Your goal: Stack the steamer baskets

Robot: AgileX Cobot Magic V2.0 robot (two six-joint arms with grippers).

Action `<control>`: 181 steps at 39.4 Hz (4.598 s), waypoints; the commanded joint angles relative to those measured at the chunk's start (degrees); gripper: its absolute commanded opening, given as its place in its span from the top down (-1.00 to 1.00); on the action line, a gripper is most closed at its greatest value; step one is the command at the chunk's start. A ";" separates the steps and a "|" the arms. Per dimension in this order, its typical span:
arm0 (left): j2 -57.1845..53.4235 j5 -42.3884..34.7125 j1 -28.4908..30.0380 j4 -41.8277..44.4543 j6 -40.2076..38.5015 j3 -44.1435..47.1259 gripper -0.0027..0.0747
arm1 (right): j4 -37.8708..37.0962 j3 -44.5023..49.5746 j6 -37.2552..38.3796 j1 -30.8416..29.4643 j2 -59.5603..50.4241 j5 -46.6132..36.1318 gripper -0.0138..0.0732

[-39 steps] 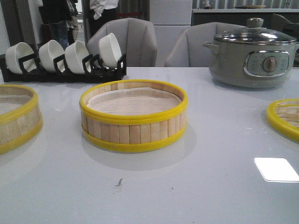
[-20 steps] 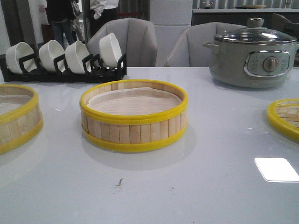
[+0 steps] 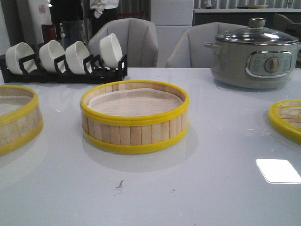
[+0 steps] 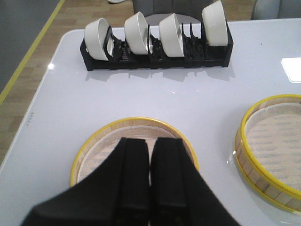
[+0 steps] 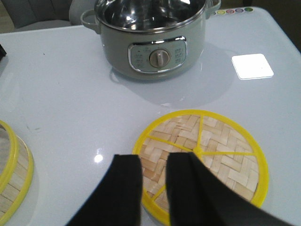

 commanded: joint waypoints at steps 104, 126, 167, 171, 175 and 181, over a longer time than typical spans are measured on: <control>50.93 0.05 -18.94 -15.08 5.65 -36.57 0.71 | -0.04 -2.23 -0.20 -0.26 4.76 -3.01 -0.22; 58.82 0.77 -34.30 -13.65 5.65 -43.18 0.71 | -0.04 -2.23 -0.20 -0.26 4.76 -2.91 -0.22; 61.75 -3.35 -37.01 -16.05 5.65 -43.67 0.71 | -0.04 -2.23 -0.20 -0.26 4.76 -2.96 -0.22; 61.75 -3.35 -37.01 -16.05 5.65 -43.67 0.71 | -0.04 -2.23 -0.20 -0.26 4.76 -2.96 -0.22; 61.75 -3.83 -37.01 -16.05 5.65 -43.67 0.71 | -0.04 -2.23 -0.20 -0.26 4.76 -2.96 -0.22; 61.75 -4.04 -37.01 -16.05 5.65 -43.67 0.69 | -0.04 -2.23 -0.20 -0.26 4.76 -2.96 -0.22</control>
